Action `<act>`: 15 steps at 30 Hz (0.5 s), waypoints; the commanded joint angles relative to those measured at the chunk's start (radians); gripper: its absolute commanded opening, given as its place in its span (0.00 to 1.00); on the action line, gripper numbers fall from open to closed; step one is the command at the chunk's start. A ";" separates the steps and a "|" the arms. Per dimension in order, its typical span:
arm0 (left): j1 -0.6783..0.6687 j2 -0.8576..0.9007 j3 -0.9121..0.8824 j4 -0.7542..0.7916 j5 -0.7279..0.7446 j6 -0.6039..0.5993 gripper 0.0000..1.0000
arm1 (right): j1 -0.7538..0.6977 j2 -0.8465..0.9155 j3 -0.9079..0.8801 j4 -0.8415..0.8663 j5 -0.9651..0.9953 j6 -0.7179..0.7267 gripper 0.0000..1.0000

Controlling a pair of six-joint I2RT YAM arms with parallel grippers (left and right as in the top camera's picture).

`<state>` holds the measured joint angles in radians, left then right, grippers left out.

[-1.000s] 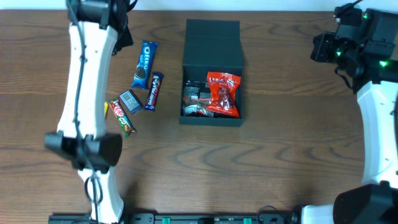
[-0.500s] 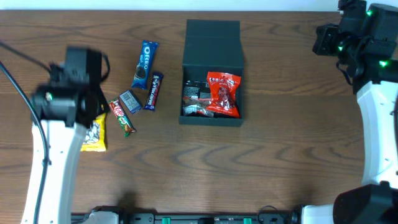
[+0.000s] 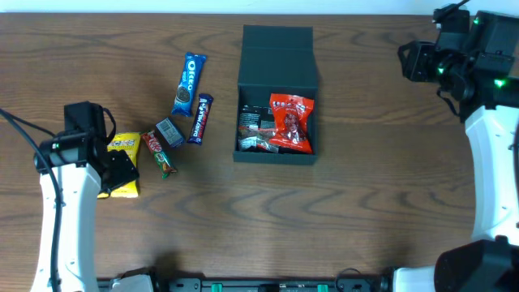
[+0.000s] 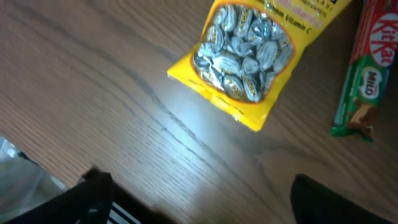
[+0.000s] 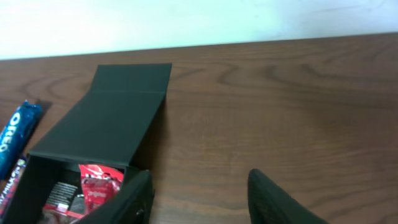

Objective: Pack container
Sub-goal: 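Grasp the yellow Hacks candy bag with the left gripper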

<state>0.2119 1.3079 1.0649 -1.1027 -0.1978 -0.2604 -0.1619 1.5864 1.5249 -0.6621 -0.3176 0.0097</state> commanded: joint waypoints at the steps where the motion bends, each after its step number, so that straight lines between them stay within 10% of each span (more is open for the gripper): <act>1: 0.019 0.039 -0.004 0.045 -0.004 0.100 0.97 | -0.002 -0.002 0.010 -0.001 -0.004 -0.016 0.53; 15: 0.020 0.322 -0.004 0.343 -0.014 0.311 0.95 | 0.000 -0.002 0.010 -0.023 -0.004 -0.015 0.57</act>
<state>0.2268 1.5818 1.0649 -0.7799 -0.2035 0.0013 -0.1616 1.5864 1.5249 -0.6781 -0.3176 0.0063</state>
